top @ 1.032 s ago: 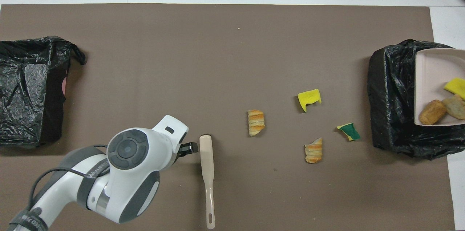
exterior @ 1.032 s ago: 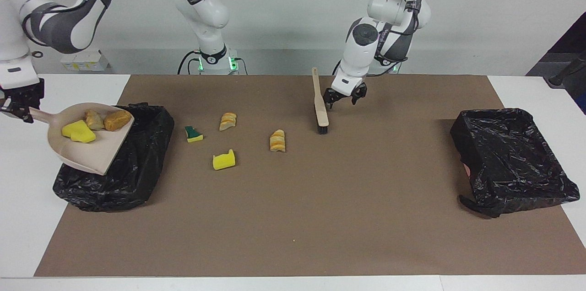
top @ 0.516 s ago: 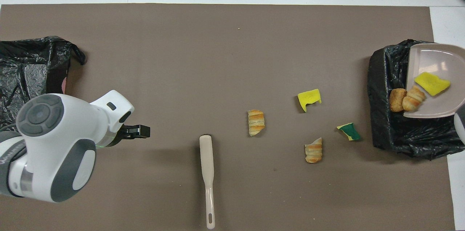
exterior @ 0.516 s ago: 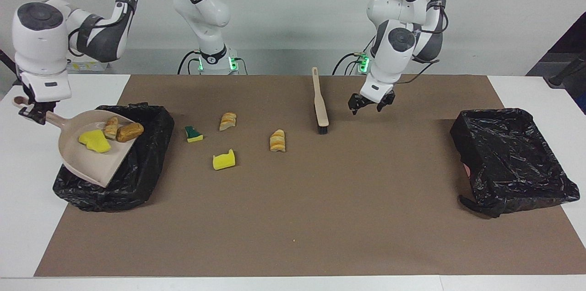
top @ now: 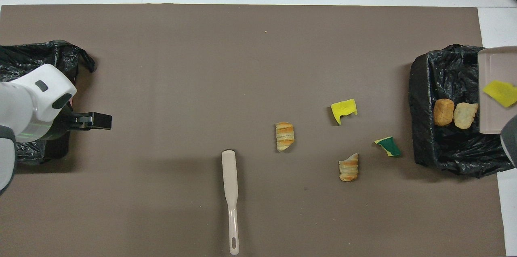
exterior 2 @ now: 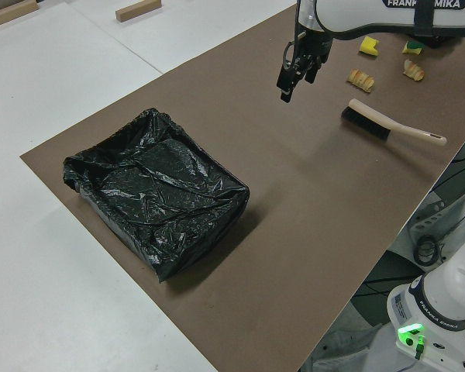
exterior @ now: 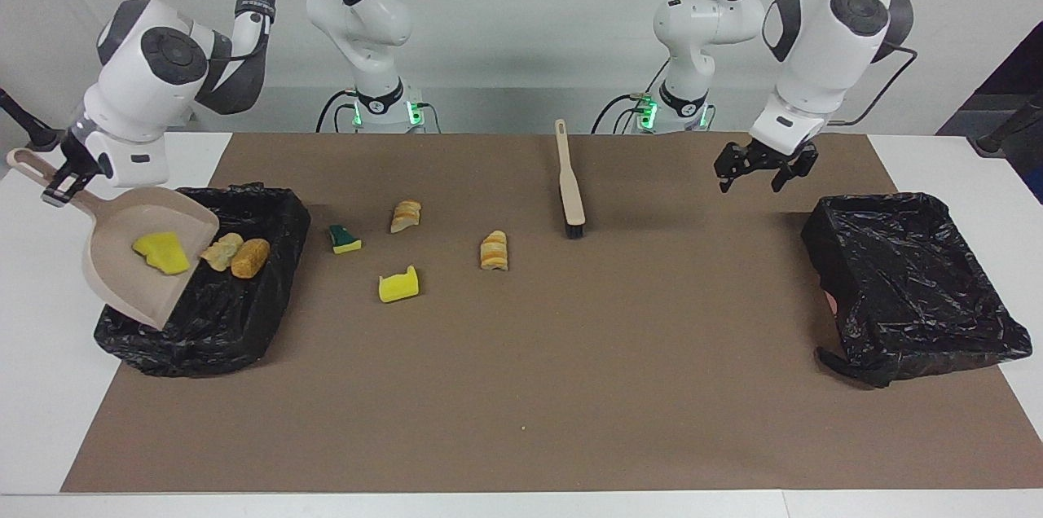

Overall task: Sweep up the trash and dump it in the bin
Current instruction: 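Tip the dustpan with the right gripper while the left gripper drops the brush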

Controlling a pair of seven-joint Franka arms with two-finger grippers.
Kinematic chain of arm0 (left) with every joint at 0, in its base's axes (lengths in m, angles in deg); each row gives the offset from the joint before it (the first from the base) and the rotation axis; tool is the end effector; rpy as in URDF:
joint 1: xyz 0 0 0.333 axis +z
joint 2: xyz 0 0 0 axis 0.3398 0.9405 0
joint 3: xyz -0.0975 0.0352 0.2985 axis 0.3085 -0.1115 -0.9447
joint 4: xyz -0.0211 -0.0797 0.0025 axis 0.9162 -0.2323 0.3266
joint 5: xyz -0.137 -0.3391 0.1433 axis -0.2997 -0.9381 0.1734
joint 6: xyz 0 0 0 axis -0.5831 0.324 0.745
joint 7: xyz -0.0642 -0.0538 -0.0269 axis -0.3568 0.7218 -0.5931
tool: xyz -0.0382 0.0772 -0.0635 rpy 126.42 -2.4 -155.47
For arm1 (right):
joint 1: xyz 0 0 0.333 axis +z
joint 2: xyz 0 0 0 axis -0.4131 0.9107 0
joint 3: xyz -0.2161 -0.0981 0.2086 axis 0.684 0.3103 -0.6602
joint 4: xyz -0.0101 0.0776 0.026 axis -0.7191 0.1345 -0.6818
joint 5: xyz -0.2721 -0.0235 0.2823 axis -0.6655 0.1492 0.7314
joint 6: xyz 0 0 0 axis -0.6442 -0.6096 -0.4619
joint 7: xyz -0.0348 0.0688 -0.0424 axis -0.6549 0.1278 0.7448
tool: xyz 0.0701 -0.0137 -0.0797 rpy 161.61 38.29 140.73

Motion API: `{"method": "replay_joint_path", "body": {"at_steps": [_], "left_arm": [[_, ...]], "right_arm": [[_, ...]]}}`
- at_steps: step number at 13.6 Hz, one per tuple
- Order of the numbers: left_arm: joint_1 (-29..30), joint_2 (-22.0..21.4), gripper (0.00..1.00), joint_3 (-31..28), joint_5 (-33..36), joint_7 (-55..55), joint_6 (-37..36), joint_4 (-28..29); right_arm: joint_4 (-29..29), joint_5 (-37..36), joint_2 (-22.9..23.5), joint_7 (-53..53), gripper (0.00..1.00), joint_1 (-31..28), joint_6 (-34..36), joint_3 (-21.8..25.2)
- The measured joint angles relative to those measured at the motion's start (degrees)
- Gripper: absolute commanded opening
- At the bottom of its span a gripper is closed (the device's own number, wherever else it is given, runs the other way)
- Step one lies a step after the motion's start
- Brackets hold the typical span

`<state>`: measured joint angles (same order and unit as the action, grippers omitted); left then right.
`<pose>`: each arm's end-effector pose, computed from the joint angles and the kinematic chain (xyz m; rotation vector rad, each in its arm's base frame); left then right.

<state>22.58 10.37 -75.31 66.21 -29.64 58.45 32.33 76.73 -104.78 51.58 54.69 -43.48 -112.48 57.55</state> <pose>0.5122 -0.0668 0.5333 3.1252 -0.0426 0.0307 0.5768 -0.1724 0.5481 1.6459 1.5723 -0.7116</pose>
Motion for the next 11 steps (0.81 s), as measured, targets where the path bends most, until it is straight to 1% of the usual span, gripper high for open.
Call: {"method": "replay_joint_path", "body": {"at_steps": [3,5,7,9,11], "left_arm": [[0.15,0.39,1.00,0.01,0.13,0.00,-6.28,-6.55],[0.16,0.34,1.00,0.00,0.21,0.00,-11.63,-10.69],[0.73,0.37,1.00,0.00,0.34,-0.01,-15.13,-14.60],[2.07,0.46,1.00,-0.11,0.50,0.13,-16.99,-16.29],[3.41,0.79,1.00,-0.15,0.50,0.91,-17.09,-16.32]], "right_arm": [[-0.20,-2.29,-0.57,1.47,0.00,2.05,0.77,-0.19],[0.71,-6.19,-0.56,1.75,0.00,2.74,0.99,-0.23],[2.34,-10.66,-0.40,1.75,0.00,3.48,0.99,-0.26],[3.09,-14.32,-0.11,1.64,0.00,4.15,0.99,-0.29],[2.94,-15.67,-0.14,1.61,0.00,5.07,2.01,-0.30]]}}
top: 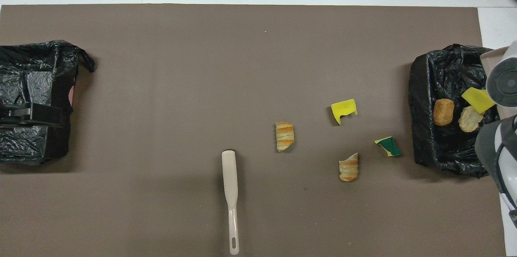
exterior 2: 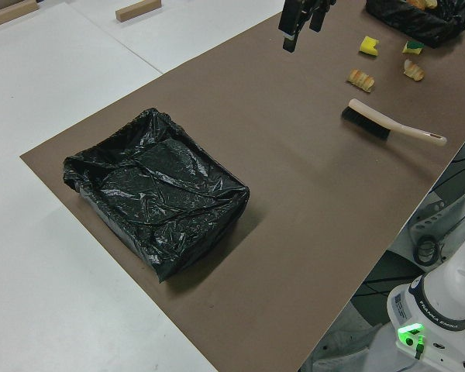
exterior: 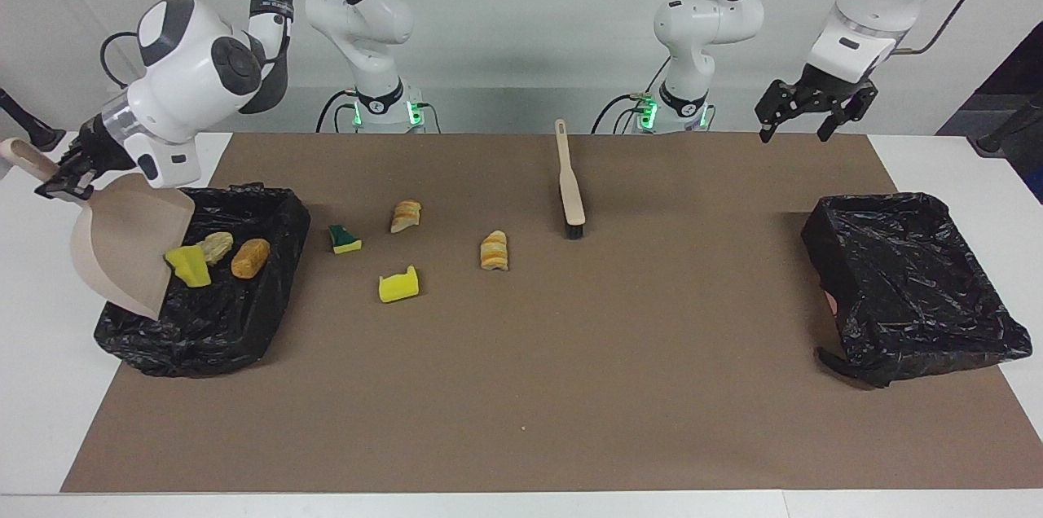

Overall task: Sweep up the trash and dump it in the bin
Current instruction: 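Tip the dustpan with the right gripper while the left gripper drops the brush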

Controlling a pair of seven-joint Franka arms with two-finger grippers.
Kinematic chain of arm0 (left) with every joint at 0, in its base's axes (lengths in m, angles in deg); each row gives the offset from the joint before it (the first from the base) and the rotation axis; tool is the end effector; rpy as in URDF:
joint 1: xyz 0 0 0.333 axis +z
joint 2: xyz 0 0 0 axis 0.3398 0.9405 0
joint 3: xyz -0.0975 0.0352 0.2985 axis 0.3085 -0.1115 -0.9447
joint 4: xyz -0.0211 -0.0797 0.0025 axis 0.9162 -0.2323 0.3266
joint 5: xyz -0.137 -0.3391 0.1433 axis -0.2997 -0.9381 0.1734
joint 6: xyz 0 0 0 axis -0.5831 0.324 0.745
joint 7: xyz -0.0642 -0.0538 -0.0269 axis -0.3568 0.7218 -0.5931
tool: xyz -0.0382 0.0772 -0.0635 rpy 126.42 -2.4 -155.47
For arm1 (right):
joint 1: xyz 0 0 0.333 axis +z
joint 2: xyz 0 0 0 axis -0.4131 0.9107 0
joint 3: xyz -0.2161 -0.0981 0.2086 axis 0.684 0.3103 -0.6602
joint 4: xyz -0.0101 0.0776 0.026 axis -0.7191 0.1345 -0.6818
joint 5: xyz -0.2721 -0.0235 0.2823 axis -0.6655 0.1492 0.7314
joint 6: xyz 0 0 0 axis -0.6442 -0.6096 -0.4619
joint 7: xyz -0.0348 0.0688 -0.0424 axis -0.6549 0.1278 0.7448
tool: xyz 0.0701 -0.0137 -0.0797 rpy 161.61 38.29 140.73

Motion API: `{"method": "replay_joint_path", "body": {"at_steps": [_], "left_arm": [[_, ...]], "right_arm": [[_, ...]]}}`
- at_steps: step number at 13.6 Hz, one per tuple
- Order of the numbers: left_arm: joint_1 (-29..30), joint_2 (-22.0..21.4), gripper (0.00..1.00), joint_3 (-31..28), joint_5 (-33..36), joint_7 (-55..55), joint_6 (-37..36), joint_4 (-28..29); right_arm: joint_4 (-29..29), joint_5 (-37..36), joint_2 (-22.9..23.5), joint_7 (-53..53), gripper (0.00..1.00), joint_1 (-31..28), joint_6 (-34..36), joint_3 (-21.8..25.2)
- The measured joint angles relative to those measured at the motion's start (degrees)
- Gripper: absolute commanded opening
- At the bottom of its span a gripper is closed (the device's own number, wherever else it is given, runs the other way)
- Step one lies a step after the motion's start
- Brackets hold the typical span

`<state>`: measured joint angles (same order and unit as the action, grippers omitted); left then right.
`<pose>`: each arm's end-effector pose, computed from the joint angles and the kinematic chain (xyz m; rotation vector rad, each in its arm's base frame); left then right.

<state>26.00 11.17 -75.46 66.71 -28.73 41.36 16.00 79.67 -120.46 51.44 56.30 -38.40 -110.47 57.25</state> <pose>0.5077 -0.0366 0.6362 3.1326 0.0124 -0.0102 0.5859 -0.1278 0.5382 1.2916 1.6027 -0.9087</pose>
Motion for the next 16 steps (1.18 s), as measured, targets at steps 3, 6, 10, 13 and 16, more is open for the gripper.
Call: {"method": "replay_joint_path", "body": {"at_steps": [3,6,10,13,16], "left_arm": [[0.31,0.54,1.00,0.08,0.00,0.07,0.00,0.00],[0.31,0.60,1.00,0.15,0.00,0.07,0.00,-0.02],[0.31,0.60,1.00,0.15,0.00,0.07,0.00,-0.02],[0.31,0.60,1.00,0.15,0.00,0.07,0.00,-0.02],[0.31,0.60,1.00,0.15,0.00,0.07,0.00,-0.02]], "right_arm": [[-1.38,0.24,-0.60,0.02,0.00,0.59,2.07,-0.05],[-3.67,5.98,-2.00,0.06,0.00,0.56,2.49,0.13],[-6.23,15.93,-2.65,-2.93,0.00,0.56,4.44,0.13],[-6.83,26.00,-1.99,-9.95,0.00,0.86,4.44,0.00],[-8.02,32.13,-0.76,-20.15,0.00,4.85,5.38,-0.28]]}}
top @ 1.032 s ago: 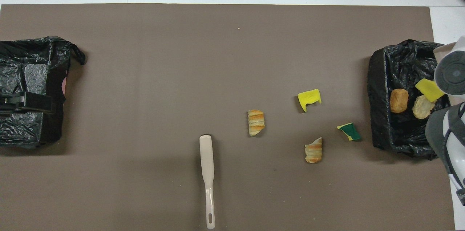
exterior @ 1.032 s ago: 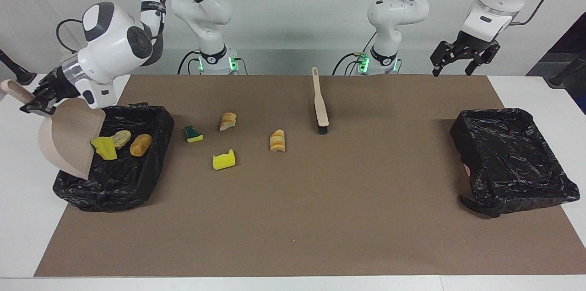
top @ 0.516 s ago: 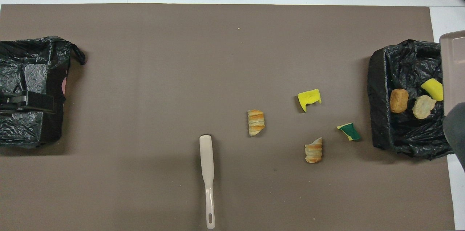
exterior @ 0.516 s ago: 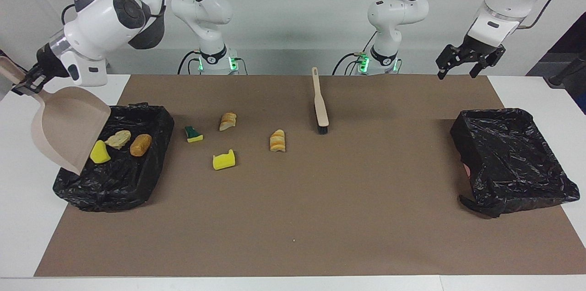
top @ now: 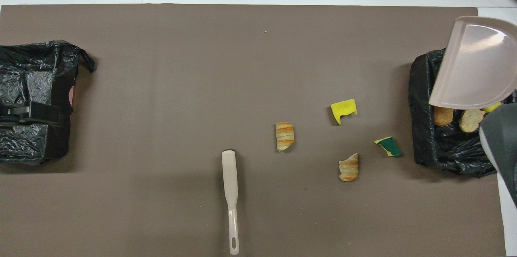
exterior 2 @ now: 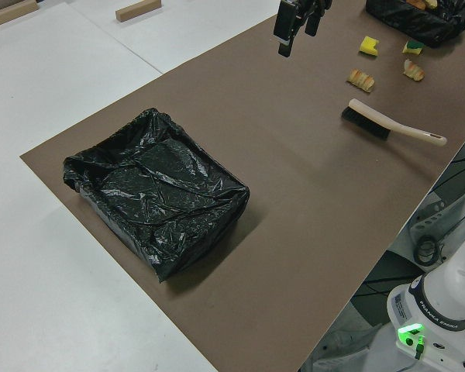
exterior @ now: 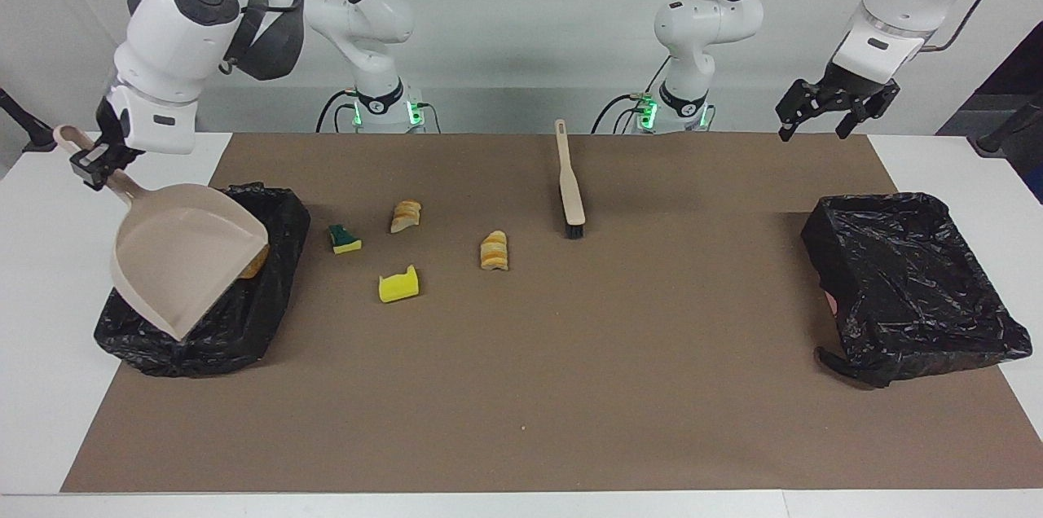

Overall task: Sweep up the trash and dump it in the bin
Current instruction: 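Bring the empty dustpan back to the table center with the right gripper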

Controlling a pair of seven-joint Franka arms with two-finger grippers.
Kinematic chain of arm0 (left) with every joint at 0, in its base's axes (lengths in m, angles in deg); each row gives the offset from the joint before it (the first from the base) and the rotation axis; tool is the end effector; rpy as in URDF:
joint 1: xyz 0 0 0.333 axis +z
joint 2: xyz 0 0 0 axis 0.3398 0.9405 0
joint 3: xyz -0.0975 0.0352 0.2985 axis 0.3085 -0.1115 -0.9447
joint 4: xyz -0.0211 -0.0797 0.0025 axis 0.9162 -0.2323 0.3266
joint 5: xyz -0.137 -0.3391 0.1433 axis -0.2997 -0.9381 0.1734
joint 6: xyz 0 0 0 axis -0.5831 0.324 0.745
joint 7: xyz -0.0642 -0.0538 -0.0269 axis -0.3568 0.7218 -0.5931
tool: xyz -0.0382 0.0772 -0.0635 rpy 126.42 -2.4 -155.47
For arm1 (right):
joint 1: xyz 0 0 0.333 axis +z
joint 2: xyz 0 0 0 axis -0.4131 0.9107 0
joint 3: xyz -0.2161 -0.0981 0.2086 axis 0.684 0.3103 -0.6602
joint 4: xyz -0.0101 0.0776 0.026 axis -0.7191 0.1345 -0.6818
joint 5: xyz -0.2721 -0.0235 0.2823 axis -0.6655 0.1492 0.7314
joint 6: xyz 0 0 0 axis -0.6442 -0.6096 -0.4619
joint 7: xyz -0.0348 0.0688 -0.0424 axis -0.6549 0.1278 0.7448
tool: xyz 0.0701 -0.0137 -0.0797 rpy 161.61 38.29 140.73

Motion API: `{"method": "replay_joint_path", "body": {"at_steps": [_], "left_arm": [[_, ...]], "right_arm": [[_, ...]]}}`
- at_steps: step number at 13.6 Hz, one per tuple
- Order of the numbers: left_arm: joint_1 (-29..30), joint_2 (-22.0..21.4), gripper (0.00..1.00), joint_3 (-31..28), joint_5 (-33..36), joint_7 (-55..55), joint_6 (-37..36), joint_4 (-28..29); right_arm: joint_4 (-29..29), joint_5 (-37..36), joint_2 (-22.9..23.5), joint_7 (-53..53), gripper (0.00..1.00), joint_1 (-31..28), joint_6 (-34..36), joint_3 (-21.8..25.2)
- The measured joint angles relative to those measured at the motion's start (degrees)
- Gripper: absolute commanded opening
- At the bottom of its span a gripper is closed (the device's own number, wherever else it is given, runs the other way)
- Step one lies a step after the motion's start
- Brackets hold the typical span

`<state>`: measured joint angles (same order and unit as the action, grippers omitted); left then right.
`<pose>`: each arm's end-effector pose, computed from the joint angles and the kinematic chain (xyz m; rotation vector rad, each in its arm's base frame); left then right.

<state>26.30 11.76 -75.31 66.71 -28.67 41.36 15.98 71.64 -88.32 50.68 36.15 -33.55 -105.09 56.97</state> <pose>0.5109 -0.0350 0.6312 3.1317 0.0149 -0.0258 0.5876 -0.0630 0.5795 2.0343 1.3630 -0.3371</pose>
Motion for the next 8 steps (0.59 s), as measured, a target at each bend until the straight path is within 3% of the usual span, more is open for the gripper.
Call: {"method": "replay_joint_path", "body": {"at_steps": [3,8], "left_arm": [[0.00,0.00,1.00,0.00,0.00,0.00,0.00,0.00],[0.00,0.00,1.00,0.00,0.00,0.00,0.00,0.00]], "right_arm": [[-5.47,4.98,4.30,-11.06,0.00,5.92,5.53,-0.23],[-13.26,12.71,12.86,-35.27,0.00,13.92,6.86,-0.26]]}}
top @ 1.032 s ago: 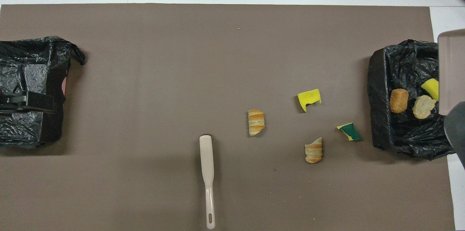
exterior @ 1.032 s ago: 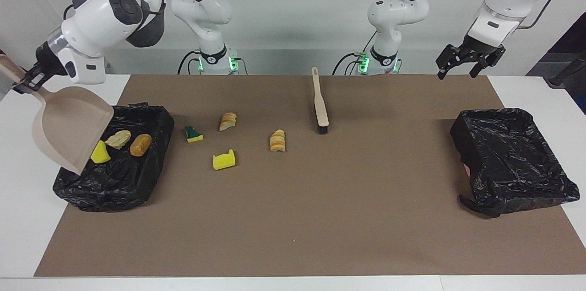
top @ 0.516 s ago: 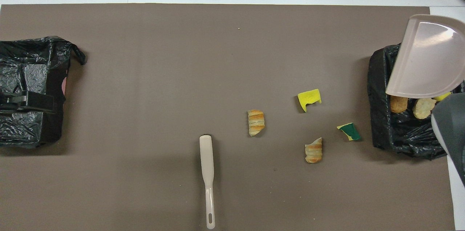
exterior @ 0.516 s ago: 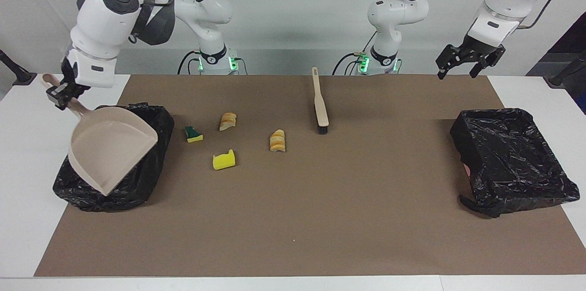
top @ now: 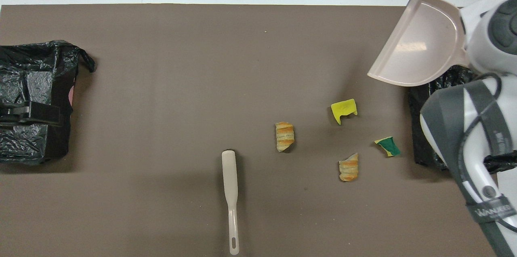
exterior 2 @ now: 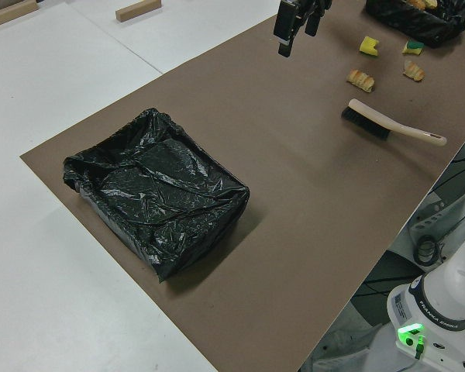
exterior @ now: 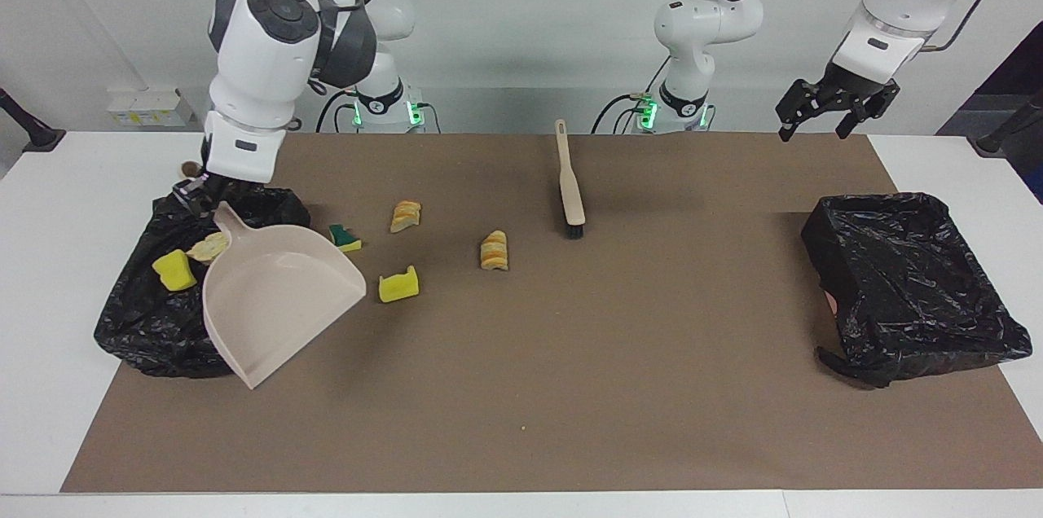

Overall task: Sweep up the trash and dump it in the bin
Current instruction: 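Bring the empty dustpan back to the table center with the right gripper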

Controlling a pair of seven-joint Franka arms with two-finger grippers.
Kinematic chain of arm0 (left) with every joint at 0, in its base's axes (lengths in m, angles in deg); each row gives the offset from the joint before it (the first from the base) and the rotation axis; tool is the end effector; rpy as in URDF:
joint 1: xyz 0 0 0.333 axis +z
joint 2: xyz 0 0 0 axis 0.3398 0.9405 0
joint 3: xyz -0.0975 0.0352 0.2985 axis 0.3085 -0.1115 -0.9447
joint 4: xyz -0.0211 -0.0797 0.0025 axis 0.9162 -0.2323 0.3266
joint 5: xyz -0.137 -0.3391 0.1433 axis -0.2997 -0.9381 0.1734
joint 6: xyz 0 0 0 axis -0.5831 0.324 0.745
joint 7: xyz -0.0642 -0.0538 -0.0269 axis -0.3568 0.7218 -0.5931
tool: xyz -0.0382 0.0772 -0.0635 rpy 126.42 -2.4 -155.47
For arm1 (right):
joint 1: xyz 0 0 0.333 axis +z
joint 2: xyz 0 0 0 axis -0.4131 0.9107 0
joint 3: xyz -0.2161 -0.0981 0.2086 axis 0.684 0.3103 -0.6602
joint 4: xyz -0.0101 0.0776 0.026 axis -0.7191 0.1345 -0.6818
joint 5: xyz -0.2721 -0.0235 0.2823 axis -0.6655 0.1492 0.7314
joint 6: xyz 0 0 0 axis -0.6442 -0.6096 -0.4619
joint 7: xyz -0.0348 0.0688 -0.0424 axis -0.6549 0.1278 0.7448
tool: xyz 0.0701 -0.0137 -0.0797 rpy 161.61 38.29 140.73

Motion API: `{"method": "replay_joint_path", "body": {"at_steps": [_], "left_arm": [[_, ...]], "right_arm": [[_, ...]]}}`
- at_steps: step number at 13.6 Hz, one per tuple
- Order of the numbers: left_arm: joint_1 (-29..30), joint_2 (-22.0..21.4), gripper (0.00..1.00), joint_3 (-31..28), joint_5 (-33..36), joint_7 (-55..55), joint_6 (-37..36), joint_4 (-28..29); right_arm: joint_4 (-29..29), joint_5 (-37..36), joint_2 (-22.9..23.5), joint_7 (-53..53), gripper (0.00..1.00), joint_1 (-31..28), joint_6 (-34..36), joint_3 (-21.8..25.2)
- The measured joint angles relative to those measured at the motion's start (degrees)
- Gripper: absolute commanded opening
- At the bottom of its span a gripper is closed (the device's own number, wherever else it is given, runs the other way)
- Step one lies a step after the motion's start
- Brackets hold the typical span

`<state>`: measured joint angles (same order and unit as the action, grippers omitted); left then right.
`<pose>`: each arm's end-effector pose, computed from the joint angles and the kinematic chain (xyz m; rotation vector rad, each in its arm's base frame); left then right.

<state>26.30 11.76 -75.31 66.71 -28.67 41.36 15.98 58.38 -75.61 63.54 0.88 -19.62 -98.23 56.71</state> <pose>0.5109 -0.0350 0.6312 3.1317 0.0149 -0.0258 0.6375 0.0931 0.5349 2.5002 0.9367 -0.0579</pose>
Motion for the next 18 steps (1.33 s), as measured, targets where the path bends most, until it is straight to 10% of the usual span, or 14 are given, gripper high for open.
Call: {"method": "replay_joint_path", "body": {"at_steps": [8,18], "left_arm": [[0.00,0.00,1.00,0.00,0.00,0.00,0.00,0.00],[0.00,0.00,1.00,0.00,0.00,0.00,0.00,0.00]], "right_arm": [[-14.10,9.48,14.34,-37.76,0.00,11.80,-0.04,0.01],[-24.97,15.37,29.35,-60.94,0.00,23.55,-4.87,-1.49]]}}
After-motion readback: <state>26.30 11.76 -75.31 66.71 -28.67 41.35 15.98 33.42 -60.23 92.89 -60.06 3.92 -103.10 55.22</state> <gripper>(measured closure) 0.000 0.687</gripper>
